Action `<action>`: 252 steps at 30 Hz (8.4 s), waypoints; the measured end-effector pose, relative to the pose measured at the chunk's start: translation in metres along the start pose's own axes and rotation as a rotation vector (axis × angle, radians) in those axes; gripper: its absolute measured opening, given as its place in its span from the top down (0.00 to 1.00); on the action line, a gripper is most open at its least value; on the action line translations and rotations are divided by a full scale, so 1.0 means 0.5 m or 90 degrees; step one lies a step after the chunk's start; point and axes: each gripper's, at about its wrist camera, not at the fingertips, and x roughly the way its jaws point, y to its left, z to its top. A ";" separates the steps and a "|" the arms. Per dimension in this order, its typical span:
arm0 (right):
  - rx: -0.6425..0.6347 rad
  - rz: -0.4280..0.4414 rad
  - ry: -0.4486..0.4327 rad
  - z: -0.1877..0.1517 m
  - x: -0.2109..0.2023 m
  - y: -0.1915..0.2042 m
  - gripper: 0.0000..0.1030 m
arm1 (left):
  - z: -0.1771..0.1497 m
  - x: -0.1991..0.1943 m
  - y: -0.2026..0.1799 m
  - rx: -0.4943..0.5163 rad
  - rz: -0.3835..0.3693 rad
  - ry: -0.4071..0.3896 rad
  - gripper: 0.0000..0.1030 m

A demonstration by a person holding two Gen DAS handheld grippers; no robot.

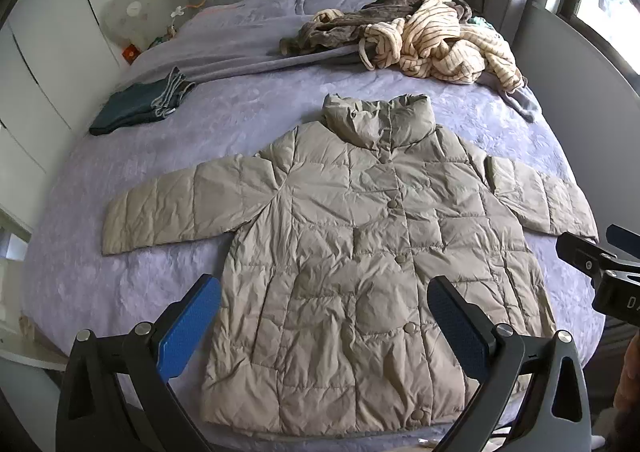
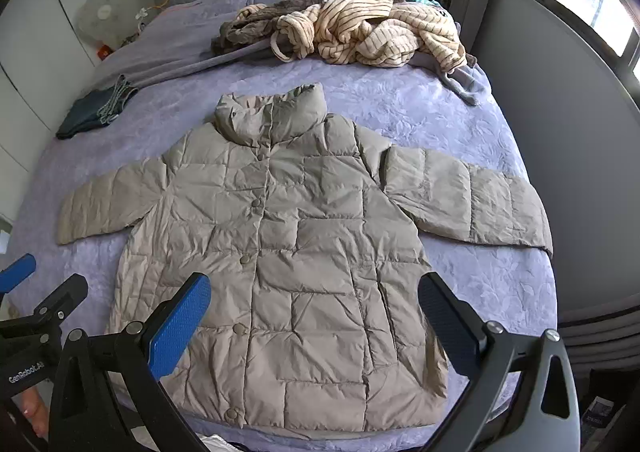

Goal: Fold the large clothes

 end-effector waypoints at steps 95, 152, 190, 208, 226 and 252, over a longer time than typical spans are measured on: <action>0.002 -0.004 0.003 0.002 0.006 0.011 0.00 | -0.001 -0.001 0.000 0.001 0.003 0.004 0.00; -0.058 0.138 0.156 0.037 0.478 0.350 0.00 | 0.021 0.614 0.670 -0.449 -0.110 0.028 0.00; 0.125 0.309 0.119 0.100 0.606 0.301 0.95 | 0.259 0.353 0.044 0.107 -0.301 -0.188 0.89; 0.134 0.183 0.084 0.125 0.582 0.118 0.91 | 0.118 0.419 -0.027 0.200 -0.187 -0.084 0.04; -0.363 -0.028 -0.085 0.138 0.551 0.549 0.24 | 0.249 0.686 0.410 -0.245 -0.392 0.117 0.56; 0.315 0.102 -0.047 0.168 0.533 0.005 0.72 | 0.262 0.529 0.370 -0.046 -0.048 -0.052 0.83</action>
